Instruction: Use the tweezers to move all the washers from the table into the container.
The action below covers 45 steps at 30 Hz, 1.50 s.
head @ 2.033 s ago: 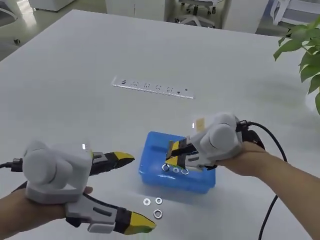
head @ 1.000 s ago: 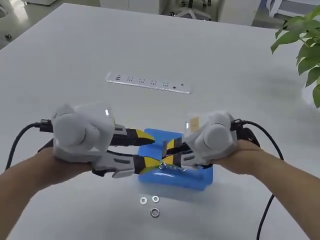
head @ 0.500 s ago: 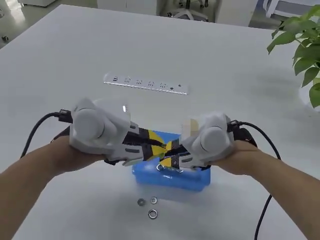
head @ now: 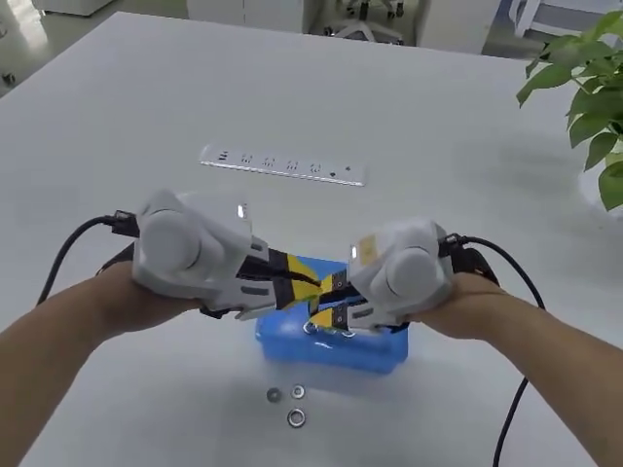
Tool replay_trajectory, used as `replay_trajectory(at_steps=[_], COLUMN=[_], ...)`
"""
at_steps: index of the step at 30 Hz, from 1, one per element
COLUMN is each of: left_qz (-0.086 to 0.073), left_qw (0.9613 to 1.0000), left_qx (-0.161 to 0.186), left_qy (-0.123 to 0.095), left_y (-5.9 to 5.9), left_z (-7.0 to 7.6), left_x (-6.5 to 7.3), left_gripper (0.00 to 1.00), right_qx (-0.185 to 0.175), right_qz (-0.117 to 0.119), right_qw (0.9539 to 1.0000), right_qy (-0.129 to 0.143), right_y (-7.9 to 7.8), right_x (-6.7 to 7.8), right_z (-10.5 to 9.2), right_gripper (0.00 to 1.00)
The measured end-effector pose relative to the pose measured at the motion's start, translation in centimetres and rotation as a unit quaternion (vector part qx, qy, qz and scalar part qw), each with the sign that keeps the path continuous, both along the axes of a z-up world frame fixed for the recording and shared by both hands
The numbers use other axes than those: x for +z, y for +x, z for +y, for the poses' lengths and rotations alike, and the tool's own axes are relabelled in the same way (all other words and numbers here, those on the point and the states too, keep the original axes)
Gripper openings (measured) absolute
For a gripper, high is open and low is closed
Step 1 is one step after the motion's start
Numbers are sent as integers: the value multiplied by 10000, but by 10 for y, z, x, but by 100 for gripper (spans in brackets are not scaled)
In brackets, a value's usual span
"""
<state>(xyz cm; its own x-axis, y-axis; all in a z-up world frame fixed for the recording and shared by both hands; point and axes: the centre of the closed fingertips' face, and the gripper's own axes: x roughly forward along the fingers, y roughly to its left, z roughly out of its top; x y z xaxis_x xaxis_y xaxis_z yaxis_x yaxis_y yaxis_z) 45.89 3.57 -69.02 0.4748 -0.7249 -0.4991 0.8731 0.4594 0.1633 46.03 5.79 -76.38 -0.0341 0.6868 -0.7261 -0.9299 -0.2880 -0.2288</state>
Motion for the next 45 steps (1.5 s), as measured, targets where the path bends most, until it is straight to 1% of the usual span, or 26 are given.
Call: replay_trajectory(at_steps=[1,5,10,12,13,14,16,18,26,29,32,38,45], left_qz=[-24,-37,-69,-74,-77,-72,-56,-73,-53,-65,-69,-71,-52], left_qw=[10000,10000,9999,9999,9999,9999,9999,9999,9998,9996,9996,9995,9993], left_qx=[-5,5,1,5,13,32,66,85,156,201,222,262,291], left_qy=[-11,-67,-74,-91,-96,-107,-133,-90,-130,-204,-187,-189,-235], left_y=[0,0,-1,-2,-2,-2,-2,-3,-7,-8,-9,-17,-30], left_z=[0,-1,-3,-4,-4,-4,-4,-4,-3,-1,1,1,2], left_x=[1,6,11,14,15,16,19,21,29,34,35,42,52], left_gripper=[6,6,6,6,6,6,6,6,5,5,5,6,6], right_qx=[-6,-71,-164,-248,-343,-376,-383,-417,-695,-783,-946,-1187,-1447], right_qz=[-9,-15,-51,-11,63,84,85,98,152,139,150,171,206], right_qw=[10000,10000,9998,9996,9993,9991,9991,9989,9972,9965,9949,9922,9885], right_qy=[-1,15,45,95,158,170,168,177,244,261,308,345,389], right_y=[0,1,2,3,3,4,4,4,2,1,1,0,-5], right_x=[1,4,9,13,16,17,18,20,29,32,36,40,44], right_z=[0,-4,-10,-12,-13,-14,-16,-19,-35,-42,-51,-65,-81], right_gripper=[13,14,15,16,16,17,18,19,23,24,26,30,35])
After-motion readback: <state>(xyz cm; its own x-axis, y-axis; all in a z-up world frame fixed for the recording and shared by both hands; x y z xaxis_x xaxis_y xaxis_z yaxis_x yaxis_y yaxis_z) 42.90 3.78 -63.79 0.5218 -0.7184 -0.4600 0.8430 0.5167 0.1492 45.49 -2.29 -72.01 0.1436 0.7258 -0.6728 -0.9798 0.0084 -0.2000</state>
